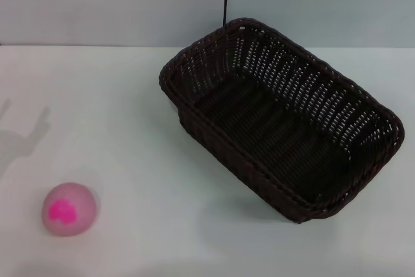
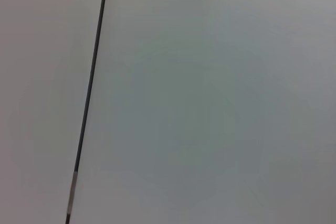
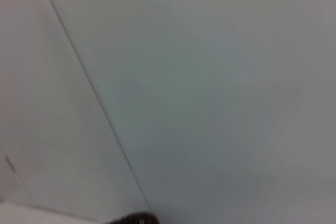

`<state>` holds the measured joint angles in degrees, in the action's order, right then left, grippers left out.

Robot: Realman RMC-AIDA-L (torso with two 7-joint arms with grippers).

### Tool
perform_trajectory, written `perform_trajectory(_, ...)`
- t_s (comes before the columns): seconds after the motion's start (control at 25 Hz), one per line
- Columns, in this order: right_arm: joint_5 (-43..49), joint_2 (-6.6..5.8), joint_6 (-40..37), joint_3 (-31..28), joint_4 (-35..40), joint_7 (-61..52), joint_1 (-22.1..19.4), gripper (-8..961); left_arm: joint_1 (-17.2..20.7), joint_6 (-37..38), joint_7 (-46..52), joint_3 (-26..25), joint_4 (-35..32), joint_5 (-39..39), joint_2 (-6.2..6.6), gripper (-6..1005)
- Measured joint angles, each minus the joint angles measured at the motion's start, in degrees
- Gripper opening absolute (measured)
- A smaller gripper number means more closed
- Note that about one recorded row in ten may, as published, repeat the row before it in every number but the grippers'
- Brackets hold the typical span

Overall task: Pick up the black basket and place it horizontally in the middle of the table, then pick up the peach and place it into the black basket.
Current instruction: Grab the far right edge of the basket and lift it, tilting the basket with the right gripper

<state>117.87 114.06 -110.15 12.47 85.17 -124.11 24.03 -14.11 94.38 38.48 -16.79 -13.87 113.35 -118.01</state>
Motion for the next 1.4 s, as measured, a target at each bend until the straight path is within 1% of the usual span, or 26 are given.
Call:
perform_trajectory(0.16, 4.08, -1.12, 0.16, 2.31, -1.73, -1.44, 2.92, 542, 0.13, -0.24, -0.11, 0.00, 0.51, -0.06, -0.07, 829)
perform_trajectory(0.24, 4.90, -1.37, 0.25, 3.71, -1.92, -1.91, 3.79, 539, 0.24, -0.26, -0.14, 0.00, 0.52, -0.07, -0.08, 829)
perform_trajectory(0.44, 6.80, -1.51, 2.26, 7.79, -1.92, -4.12, 4.93, 532, 0.61, -0.26, -0.16, -0.10, 0.97, -0.07, -0.11, 829)
perform_trajectory(0.48, 6.80, -1.51, 2.26, 7.79, -1.92, -4.12, 4.93, 530, 0.68, -0.28, -0.21, -0.23, 1.10, -0.07, -0.12, 829)
perform_trajectory(0.6, 10.68, -2.14, 2.73, 9.51, -1.96, -5.96, 6.65, 526, 0.77, -0.39, -1.17, -0.47, 1.81, -0.07, -0.12, 829)
perform_trajectory(0.64, 14.17, -2.68, 2.50, 11.12, -2.42, -7.43, 8.33, 525, 0.77, -0.39, -1.17, -0.47, 1.81, -0.07, -0.12, 829)
perform_trajectory(0.68, 14.17, -2.68, 2.50, 11.12, -2.42, -7.43, 8.33, 523, 0.77, -0.39, -1.17, -0.47, 1.81, -0.07, -0.12, 829)
perform_trajectory(0.8, 19.50, -3.35, 2.26, 14.88, -4.20, -9.33, 11.17, 519, 0.78, -0.52, -3.18, -0.49, 3.59, -0.06, -0.12, 829)
perform_trajectory(0.84, 21.45, -3.61, 2.29, 17.65, -6.60, -10.13, 12.87, 517, 0.75, -0.54, -3.23, -0.48, 3.79, -0.07, -0.12, 829)
perform_trajectory(0.88, 21.45, -3.61, 2.29, 17.65, -6.60, -10.13, 12.87, 516, 0.69, -0.59, -3.26, -0.41, 4.05, -0.05, -0.12, 829)
perform_trajectory(0.96, 21.97, -3.64, 3.13, 20.17, -9.55, -10.77, 14.08, 513, 0.67, -0.62, -3.26, -0.35, 4.16, -0.02, -0.17, 829)
perform_trajectory(1.0, 22.12, -3.63, 3.89, 21.46, -11.04, -11.34, 14.55, 511, 0.68, -0.65, -3.26, -0.31, 4.27, 0.01, -0.22, 829)
perform_trajectory(1.04, 22.64, -3.35, 6.32, 24.01, -13.23, -12.67, 15.05, 510, 0.80, -0.67, -3.26, -0.30, 4.50, 0.05, -0.25, 829)
perform_trajectory(1.08, 22.64, -3.35, 6.32, 24.01, -13.23, -12.67, 15.05, 509, 0.96, -0.68, -3.26, -0.30, 4.69, 0.05, -0.25, 829)
perform_trajectory(1.12, 22.99, -3.04, 7.63, 25.49, -14.18, -13.13, 15.15, 507, 1.12, -0.69, -3.26, -0.33, 4.82, 0.05, -0.26, 829)
perform_trajectory(1.28, 23.36, -1.50, 12.74, 30.22, -16.88, -12.65, 15.02, 501, 1.77, -0.70, -3.26, -0.43, 5.11, 0.04, -0.31, 830)
perform_trajectory(1.4, 23.14, -0.04, 15.50, 31.40, -19.42, -10.26, 15.12, 497, 1.85, -0.70, -3.26, -0.35, 5.35, 0.10, -0.36, 830)
